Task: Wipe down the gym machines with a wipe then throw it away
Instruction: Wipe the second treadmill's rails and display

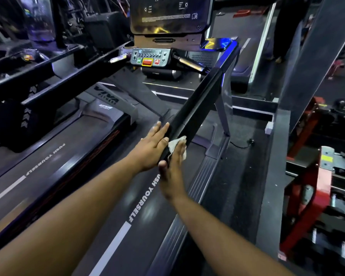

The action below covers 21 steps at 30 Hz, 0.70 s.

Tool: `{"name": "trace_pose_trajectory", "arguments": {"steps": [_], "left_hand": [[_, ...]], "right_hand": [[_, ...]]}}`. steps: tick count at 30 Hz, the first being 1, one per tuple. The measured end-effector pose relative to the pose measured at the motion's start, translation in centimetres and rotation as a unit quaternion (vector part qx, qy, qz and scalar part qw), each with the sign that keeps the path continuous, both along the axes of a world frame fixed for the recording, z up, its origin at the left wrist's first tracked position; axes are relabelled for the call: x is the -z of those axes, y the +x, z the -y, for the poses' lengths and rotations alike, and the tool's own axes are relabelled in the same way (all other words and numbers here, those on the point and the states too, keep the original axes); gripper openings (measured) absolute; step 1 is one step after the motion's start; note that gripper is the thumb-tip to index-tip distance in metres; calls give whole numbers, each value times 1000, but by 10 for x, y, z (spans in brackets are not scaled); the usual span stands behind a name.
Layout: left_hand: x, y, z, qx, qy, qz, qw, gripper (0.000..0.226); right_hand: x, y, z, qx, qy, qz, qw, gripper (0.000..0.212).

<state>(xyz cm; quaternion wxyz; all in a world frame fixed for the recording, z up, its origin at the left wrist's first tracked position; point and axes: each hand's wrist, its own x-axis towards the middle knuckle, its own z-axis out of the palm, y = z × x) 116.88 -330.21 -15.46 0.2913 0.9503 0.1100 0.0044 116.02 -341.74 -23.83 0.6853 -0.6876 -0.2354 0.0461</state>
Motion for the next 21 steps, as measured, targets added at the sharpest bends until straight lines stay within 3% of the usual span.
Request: {"name": "trace_pose_trajectory", "arguments": {"steps": [1, 4, 9, 13, 18, 21], "left_hand": [[-1, -1, 1, 3, 9, -4, 1000, 54], [-4, -2, 2, 9, 21, -12, 1000, 55], [-6, -3, 5, 15, 3, -19, 1000, 56], [-11, -3, 5, 22, -2, -24, 999, 56], [-17, 4, 4, 21, 64, -79, 995, 58], [-22, 13, 9, 16, 70, -91, 993, 61]], "right_hand": [[-5, 19, 2, 18, -4, 7, 1000, 111], [-24, 50, 5, 34, -27, 15, 999, 129], [-14, 7, 10, -33, -56, 148, 987, 118], [-15, 56, 23, -25, -157, 228, 961, 120], [-44, 147, 29, -34, -284, 246, 926, 128], [-44, 141, 29, -59, -279, 259, 923, 127]]}}
